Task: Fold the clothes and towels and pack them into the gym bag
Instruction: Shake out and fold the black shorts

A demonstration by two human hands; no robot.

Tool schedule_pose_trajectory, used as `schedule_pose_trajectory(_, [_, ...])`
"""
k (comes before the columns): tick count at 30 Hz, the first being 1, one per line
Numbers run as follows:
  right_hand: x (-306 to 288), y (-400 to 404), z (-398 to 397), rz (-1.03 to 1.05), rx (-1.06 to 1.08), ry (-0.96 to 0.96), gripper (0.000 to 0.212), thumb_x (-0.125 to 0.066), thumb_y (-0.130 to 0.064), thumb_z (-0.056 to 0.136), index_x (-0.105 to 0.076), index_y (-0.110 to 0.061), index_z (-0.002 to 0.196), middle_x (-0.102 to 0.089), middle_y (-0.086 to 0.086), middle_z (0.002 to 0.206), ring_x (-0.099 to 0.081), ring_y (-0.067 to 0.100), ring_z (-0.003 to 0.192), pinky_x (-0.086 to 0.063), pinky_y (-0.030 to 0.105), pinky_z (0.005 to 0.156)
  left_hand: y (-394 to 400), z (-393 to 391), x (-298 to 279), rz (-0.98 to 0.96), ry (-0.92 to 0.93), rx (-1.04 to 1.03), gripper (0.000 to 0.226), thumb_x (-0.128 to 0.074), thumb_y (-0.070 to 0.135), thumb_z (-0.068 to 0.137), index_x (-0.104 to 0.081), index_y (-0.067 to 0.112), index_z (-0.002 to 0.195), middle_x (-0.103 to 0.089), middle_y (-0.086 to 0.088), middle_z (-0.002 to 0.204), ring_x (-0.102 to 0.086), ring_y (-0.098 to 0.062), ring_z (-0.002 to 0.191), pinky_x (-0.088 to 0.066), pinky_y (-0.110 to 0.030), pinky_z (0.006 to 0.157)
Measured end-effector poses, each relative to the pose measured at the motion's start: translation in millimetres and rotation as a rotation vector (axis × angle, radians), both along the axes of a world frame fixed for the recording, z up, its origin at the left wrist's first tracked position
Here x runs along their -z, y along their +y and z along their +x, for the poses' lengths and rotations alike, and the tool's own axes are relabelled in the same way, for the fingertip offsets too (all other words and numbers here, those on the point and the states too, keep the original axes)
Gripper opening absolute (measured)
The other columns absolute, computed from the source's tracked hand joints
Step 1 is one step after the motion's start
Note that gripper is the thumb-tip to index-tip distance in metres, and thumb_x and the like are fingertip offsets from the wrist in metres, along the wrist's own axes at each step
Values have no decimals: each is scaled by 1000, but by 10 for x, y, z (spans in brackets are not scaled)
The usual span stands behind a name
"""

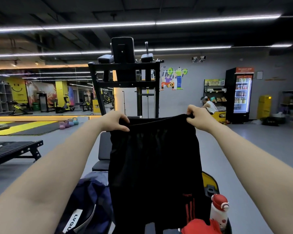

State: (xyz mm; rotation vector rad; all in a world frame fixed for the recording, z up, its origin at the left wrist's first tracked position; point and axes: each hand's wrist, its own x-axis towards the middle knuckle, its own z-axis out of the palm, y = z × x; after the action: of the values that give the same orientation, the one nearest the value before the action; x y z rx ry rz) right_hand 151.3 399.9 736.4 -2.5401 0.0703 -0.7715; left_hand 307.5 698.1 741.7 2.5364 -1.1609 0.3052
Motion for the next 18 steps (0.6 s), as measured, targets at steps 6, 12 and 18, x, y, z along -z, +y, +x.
schedule_pose_trajectory(6, [1, -12, 2, 25, -18, 7, 16, -50, 0, 93, -50, -12, 104, -53, 1, 89, -50, 13, 76, -39, 17, 61, -36, 10, 44, 200, -90, 27, 21, -61, 26, 91, -64, 15, 109, -55, 2, 102, -52, -14, 97, -43, -24, 85])
schedule_pose_trajectory(12, [53, -6, 130, -92, 87, -21, 13, -44, -3, 93, -56, -4, 97, -51, 13, 97, -50, 27, 90, -36, 30, 75, -113, 21, 54, -44, -66, -65, 27, -50, 25, 97, -55, 20, 70, -51, 1, 64, -46, -11, 57, -35, -21, 54])
schedule_pose_trajectory(18, [111, 92, 171, -87, 56, 33, 26, -37, -18, 101, -35, -21, 75, -36, -2, 81, -43, 24, 84, -36, 32, 70, -190, -8, -22, -201, -169, -175, 28, -49, 31, 97, -56, 16, 73, -51, 2, 62, -48, -10, 57, -34, -21, 51])
